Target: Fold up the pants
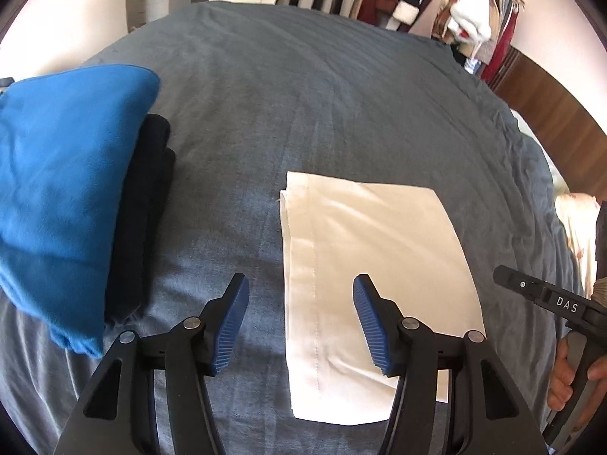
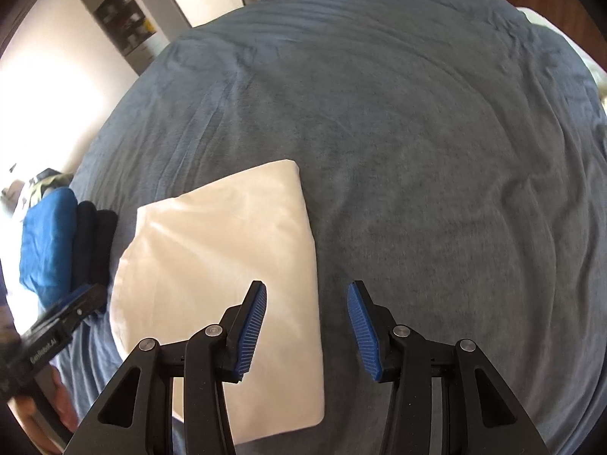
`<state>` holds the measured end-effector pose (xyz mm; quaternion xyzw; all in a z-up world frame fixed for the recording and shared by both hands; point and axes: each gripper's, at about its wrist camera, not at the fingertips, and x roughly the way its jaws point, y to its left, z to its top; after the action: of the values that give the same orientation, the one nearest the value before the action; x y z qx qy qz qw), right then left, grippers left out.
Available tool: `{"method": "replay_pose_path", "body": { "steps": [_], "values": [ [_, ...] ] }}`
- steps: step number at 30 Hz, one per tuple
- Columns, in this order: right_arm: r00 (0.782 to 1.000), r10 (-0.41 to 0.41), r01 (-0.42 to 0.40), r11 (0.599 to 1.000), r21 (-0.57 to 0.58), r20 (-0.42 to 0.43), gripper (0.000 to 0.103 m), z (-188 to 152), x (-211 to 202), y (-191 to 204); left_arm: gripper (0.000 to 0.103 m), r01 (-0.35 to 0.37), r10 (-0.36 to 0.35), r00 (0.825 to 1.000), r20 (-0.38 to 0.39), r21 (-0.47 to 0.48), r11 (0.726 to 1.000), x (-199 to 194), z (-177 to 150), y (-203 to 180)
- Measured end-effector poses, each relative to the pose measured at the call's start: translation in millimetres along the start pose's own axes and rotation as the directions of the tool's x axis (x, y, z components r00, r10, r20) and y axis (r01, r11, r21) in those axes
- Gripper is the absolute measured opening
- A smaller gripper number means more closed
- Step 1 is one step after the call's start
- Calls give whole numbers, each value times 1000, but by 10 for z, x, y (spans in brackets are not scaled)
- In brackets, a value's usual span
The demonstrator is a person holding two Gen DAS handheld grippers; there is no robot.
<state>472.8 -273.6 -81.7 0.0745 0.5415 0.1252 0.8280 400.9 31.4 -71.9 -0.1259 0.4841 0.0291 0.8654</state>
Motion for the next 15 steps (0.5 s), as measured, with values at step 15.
{"method": "replay_pose_path", "body": {
  "steps": [15],
  "values": [
    [998,-67,67,997,23,-18,46,36,117,124,53,184,-187,982,-17,-119,976,402,99,236]
  ]
}}
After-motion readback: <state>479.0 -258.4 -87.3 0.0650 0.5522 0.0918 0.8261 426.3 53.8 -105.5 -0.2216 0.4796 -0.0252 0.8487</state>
